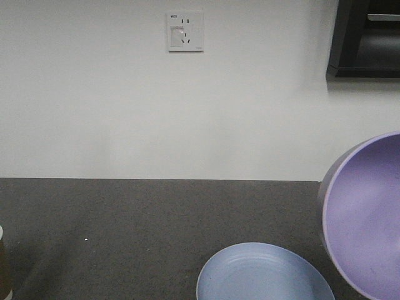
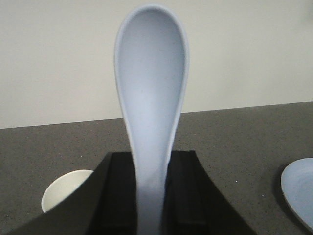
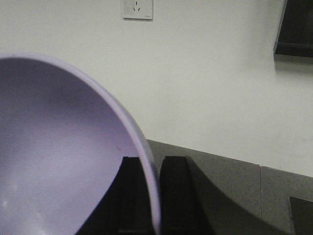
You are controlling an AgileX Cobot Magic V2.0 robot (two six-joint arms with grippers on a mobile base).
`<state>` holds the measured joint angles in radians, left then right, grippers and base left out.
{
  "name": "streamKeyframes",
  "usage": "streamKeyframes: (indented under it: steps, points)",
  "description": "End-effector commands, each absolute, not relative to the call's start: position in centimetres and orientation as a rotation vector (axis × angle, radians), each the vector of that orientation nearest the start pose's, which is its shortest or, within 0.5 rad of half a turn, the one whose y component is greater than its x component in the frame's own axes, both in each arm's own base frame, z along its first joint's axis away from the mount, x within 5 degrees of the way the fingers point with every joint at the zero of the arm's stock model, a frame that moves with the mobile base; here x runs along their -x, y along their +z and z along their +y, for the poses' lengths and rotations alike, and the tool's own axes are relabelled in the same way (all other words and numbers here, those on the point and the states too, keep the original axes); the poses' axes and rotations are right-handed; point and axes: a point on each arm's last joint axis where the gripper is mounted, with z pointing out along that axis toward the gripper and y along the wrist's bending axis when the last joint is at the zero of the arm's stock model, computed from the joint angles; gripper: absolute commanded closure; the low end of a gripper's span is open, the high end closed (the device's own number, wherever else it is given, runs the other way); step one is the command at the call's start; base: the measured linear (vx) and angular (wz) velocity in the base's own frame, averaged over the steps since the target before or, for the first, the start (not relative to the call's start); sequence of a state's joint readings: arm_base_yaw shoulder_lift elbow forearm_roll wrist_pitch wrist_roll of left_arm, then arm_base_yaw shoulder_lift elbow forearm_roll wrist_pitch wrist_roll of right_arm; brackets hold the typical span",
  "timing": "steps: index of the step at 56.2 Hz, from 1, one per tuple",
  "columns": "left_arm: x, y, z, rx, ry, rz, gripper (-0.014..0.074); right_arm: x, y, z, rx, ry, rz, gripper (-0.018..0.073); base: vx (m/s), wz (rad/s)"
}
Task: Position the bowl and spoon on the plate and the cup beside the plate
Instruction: 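Lower the lavender bowl onto the blue plate and open the right gripper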
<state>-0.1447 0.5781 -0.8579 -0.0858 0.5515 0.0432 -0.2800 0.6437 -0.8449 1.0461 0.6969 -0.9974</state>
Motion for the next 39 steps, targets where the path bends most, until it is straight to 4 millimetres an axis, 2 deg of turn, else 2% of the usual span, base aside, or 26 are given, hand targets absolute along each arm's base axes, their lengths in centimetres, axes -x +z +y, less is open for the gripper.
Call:
streamKeyframes:
  steps: [1,23,39]
  points:
    - [-9.73,41.87,-1.83,-0.118,-0.180,1.645,0.0603,-11.62,42.07,1.67,0.217,0.222,1.575,0.0568,0.00,0.00]
    - [-9.73,41.86,-1.83,-0.118,-0.180,1.646,0.0603,-11.61,42.12,1.71,0.210,0.234,1.570,0.0568,0.00,0.00]
    - [-9.74,41.92,-1.83,-0.117,-0.180,1.640,0.0603,-11.68,42.52,1.90,0.167,0.321,1.534,0.0568,0.00,0.00]
